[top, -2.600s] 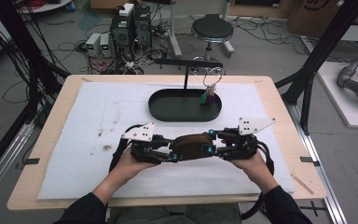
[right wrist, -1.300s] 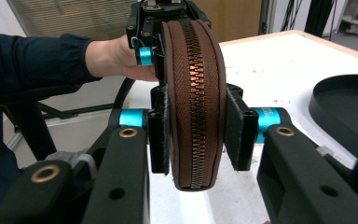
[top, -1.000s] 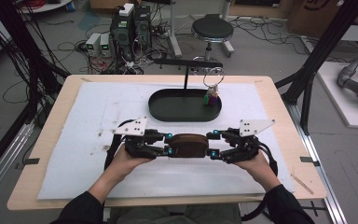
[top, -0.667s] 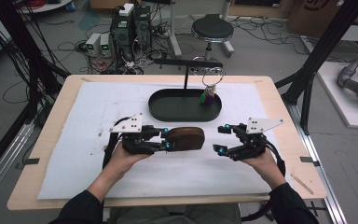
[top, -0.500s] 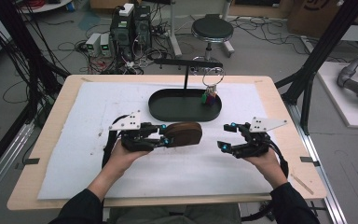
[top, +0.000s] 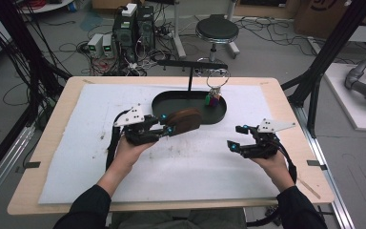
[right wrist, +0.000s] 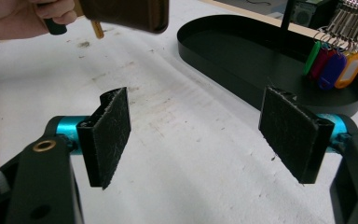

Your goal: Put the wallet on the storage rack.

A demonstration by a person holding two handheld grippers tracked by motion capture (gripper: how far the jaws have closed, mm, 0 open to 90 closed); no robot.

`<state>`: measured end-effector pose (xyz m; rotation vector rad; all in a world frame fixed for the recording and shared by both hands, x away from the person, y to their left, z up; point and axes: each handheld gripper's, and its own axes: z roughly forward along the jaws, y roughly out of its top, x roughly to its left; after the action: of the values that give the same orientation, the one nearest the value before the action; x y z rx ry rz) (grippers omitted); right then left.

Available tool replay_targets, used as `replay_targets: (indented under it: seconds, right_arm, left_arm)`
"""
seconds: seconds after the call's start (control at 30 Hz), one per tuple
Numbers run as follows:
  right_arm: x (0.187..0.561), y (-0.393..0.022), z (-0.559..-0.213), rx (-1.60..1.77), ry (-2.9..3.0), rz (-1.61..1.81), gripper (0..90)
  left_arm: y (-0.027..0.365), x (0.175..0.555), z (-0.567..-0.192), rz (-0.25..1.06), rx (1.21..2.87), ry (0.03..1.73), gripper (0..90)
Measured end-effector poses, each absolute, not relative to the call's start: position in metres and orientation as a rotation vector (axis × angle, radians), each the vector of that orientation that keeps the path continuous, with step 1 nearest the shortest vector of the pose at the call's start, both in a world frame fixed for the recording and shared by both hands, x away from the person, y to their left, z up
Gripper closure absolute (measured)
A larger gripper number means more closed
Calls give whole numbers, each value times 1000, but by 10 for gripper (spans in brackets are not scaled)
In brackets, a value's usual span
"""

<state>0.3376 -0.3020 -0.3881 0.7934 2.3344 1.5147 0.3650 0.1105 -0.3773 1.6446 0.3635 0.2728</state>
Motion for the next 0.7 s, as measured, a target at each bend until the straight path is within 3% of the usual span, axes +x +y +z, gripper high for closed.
replay_targets:
  seconds: [0.7]
  right_arm:
    - [341, -321, -387, 894, 2215, 1498, 258]
  left_arm:
    - [97, 411, -393, 390, 1661, 507, 672]
